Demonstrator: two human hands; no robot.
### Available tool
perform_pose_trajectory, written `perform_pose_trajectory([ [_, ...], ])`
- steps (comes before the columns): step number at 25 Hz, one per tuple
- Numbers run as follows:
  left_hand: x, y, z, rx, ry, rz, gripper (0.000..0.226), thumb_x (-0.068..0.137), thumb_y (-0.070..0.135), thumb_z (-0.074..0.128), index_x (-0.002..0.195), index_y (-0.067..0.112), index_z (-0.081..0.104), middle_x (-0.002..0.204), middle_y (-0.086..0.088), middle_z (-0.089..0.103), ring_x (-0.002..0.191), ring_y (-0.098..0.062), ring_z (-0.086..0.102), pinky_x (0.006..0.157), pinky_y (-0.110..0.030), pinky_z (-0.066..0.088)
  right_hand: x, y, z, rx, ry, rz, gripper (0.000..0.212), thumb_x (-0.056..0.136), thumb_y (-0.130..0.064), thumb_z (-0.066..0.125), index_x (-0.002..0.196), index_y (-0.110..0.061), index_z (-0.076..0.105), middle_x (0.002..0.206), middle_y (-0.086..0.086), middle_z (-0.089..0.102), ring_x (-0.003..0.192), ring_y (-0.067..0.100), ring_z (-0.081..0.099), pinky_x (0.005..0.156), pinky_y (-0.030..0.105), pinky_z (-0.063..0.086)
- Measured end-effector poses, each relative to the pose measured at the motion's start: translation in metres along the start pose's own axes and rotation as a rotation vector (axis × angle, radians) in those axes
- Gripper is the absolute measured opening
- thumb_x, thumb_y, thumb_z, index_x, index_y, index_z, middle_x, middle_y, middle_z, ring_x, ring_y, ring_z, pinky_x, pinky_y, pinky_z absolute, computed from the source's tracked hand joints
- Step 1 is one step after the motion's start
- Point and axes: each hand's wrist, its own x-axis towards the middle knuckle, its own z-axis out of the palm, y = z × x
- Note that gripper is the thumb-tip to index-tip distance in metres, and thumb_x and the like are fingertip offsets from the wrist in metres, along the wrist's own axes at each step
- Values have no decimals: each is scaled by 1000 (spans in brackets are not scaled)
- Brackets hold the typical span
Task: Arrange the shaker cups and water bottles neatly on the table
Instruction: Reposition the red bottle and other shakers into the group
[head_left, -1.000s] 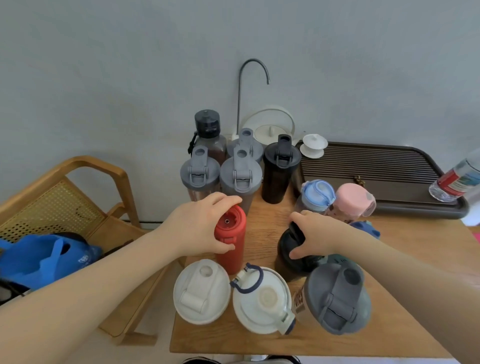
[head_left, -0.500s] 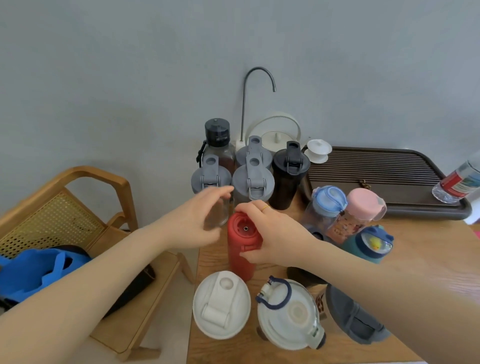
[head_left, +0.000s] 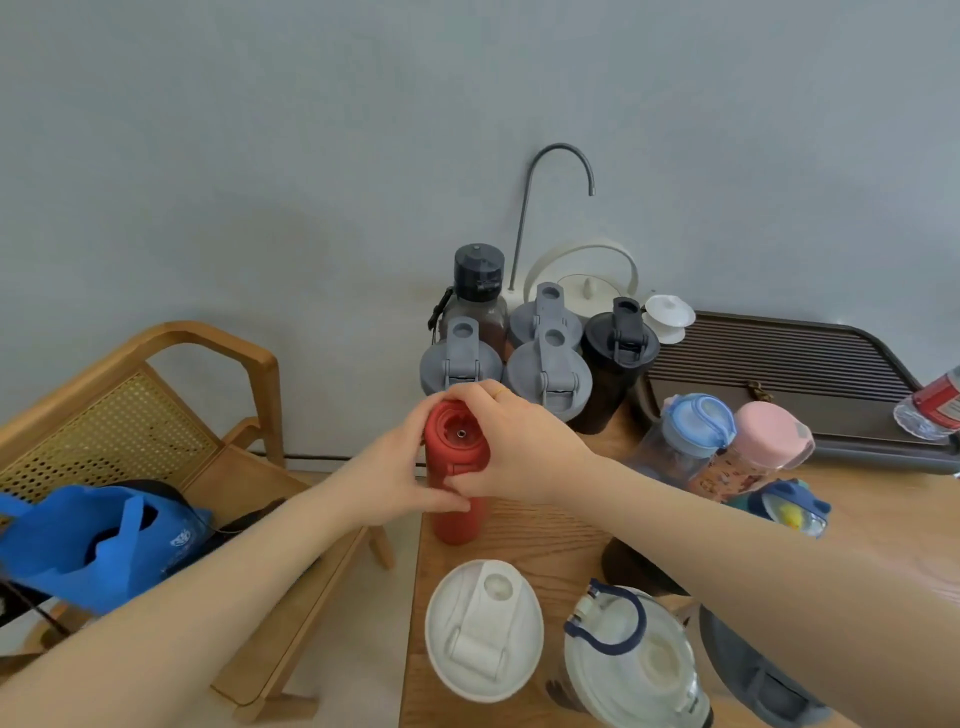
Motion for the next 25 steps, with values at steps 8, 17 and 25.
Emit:
perform_pose_trajectory([
  [8,-28,-21,-17,-106,332,-13,77,55,24,86,105,50,35,104,26,53,97,10,53,78,-5,41,61,-1,-18,-271,174,62,64,85,-51,51,133,-12,38,141,10,43,131,28,36,106,42,31],
  [17,-37,-31,-46,-118,388,-19,78,57,26,85,115,40,35,106,29,47,97,6,51,74,-5,41,78,3,-2,-388,5,185,85,67,-57,69,127,-7,36,150,18,22,138,34,19,109,46,29],
  [25,-31,-25,-46,-162,399,-25,78,58,21,85,117,34,36,103,28,48,94,6,50,72,-6,39,50,-2,2,-322,-86,37,72,64,-42,72,120,-14,35,119,9,44,103,29,52,79,39,50],
])
